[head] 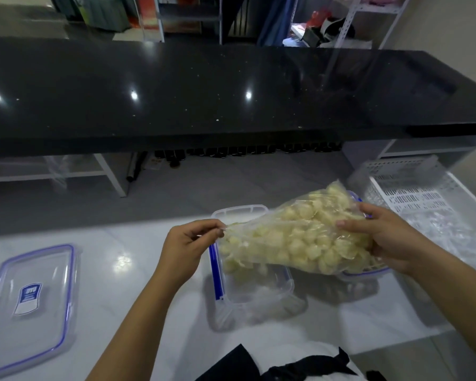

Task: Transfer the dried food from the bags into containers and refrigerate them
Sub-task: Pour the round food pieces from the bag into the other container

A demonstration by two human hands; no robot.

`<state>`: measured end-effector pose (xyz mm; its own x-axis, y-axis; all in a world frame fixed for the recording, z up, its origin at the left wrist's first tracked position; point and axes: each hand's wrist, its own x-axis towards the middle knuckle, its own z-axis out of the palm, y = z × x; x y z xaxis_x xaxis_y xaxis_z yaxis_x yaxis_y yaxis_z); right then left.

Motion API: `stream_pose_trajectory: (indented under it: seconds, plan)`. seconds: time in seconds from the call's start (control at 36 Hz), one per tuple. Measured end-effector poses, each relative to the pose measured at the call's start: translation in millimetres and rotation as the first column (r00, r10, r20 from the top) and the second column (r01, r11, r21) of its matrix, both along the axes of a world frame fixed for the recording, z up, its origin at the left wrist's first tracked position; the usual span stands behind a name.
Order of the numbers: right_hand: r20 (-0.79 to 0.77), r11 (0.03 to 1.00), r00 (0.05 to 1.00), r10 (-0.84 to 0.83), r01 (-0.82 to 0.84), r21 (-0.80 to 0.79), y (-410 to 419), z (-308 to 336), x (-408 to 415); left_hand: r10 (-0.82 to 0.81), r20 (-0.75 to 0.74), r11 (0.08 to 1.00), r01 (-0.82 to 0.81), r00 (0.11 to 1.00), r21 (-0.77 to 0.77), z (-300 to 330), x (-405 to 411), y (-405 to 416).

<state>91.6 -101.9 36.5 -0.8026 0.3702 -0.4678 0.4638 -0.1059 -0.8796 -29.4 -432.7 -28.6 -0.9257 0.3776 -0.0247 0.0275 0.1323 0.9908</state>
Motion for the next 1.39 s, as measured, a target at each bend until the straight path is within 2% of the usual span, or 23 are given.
stream_pose_trajectory:
  seconds: [0.14,0.25,0.44,0.58,0.81,0.94,1.06,1.19,1.31,1.39]
  plan:
    - [-0.081,0.999,0.996,0.030,-0.033,-0.040,4.7,5.0,-3.4,0.049,-0.055,0.998,-0.046,0.997,0.048,1.3,0.9,-4.0]
    - [-0.017,1.000,0.999,0.029,-0.029,0.005,1.7,-3.1,-0.7,0.036,0.004,0.999,-0.036,0.999,0.009,-5.3,5.1,-1.9]
    - [-0.098,0.993,0.995,0.009,-0.021,-0.118,5.7,-4.1,3.4,0.064,-0.004,0.998,-0.064,0.998,0.026,-7.6,10.9,0.3]
    - [0.011,0.999,0.999,0.031,-0.031,0.025,2.3,-14.7,9.8,0.047,0.066,0.999,-0.046,0.997,-0.020,-14.8,14.7,2.5]
    - [0.033,0.997,0.999,0.040,-0.038,-0.062,7.2,-11.8,16.0,0.045,0.100,0.999,-0.047,0.994,0.024,-14.3,19.3,5.9]
    - [-0.025,0.997,0.999,-0.027,0.025,-0.066,2.9,-0.9,8.0,0.035,0.004,0.998,-0.035,0.999,0.047,-4.2,17.0,9.6]
    - [-0.141,0.997,0.987,-0.080,0.080,-0.005,-1.5,6.5,5.3,0.045,-0.064,0.998,-0.042,0.997,0.039,-1.3,15.7,9.8]
    - [-0.040,0.992,0.995,-0.088,0.091,0.082,-6.6,0.0,4.8,0.090,0.027,0.996,-0.090,0.996,-0.007,-12.1,16.8,8.6]
    - [-0.063,0.994,0.997,-0.054,0.060,0.095,-1.4,-0.6,7.5,0.094,0.011,0.995,-0.095,0.995,0.031,-13.2,17.8,6.3]
    - [-0.051,0.994,0.998,0.035,-0.029,0.106,2.8,-2.9,8.4,0.096,0.045,0.994,-0.098,0.994,0.042,-14.3,19.4,6.1]
